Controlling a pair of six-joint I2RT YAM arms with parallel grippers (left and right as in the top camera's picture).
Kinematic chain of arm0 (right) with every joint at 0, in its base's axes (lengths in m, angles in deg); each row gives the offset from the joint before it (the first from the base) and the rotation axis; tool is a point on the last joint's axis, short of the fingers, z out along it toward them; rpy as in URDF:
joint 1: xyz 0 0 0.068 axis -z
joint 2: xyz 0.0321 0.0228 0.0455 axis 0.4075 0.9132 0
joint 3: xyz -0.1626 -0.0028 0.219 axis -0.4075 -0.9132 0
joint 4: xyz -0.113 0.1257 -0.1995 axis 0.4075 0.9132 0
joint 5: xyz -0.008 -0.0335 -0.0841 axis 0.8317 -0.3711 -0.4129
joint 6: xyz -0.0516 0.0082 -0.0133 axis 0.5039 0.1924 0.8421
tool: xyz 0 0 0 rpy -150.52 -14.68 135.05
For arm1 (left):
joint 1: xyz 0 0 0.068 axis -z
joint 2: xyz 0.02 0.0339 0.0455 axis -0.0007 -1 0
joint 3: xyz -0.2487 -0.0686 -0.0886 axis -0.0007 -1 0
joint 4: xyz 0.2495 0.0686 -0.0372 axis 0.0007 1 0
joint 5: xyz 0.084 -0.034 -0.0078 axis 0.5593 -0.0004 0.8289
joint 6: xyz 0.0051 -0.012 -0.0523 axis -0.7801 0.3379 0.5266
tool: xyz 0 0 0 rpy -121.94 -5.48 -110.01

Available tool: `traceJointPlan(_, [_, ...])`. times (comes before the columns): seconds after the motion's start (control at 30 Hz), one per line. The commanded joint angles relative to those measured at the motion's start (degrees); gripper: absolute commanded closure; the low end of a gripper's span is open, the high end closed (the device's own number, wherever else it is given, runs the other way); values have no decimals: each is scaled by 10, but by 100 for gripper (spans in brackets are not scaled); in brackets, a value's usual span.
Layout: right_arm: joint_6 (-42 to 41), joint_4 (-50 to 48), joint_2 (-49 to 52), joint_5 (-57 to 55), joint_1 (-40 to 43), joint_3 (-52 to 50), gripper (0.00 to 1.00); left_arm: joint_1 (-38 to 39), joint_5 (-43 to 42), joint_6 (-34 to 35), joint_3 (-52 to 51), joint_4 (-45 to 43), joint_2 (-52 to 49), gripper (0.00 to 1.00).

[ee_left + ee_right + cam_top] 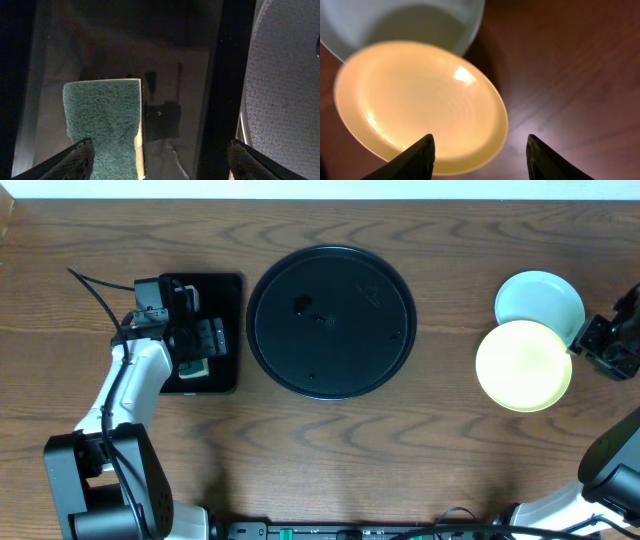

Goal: Clean dirty plates on tray and stack at the side

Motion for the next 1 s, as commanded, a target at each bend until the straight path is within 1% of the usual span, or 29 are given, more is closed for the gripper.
traceJointPlan(0.0, [7,11,-15,-42,3,-4,44,0,7,-3,0,-1,-4,15])
traceJointPlan(0.13, [39,25,-15,-45,3,-4,43,0,7,-3,0,-1,-4,15])
traceJointPlan(0.27, [49,33,-15,-48,3,-6,44,0,7,-3,0,0,-4,15])
traceJointPlan(0.37, [74,20,-15,-60,3,-16,45,0,7,-3,0,-1,-4,14])
traceJointPlan(0.57, [128,-74,-15,-66,3,-89,49,0,7,-3,0,-1,-4,14])
traceJointPlan(0.67, [133,-129,-15,-54,3,-124,54,0,7,-3,0,-1,-4,14])
traceJointPlan(0.73, [133,-159,-15,-33,3,-142,55,0,7,-3,0,-1,-4,14])
traceJointPlan(0.83, [133,-192,-15,-12,2,-159,65,0,7,-3,0,-1,-4,14])
traceJointPlan(0.9, [133,-205,-15,-12,2,-162,75,0,7,-3,0,-1,-4,14])
traceJointPlan(0.97, [133,-213,-15,-12,2,-162,81,0,7,-3,0,-1,-4,14])
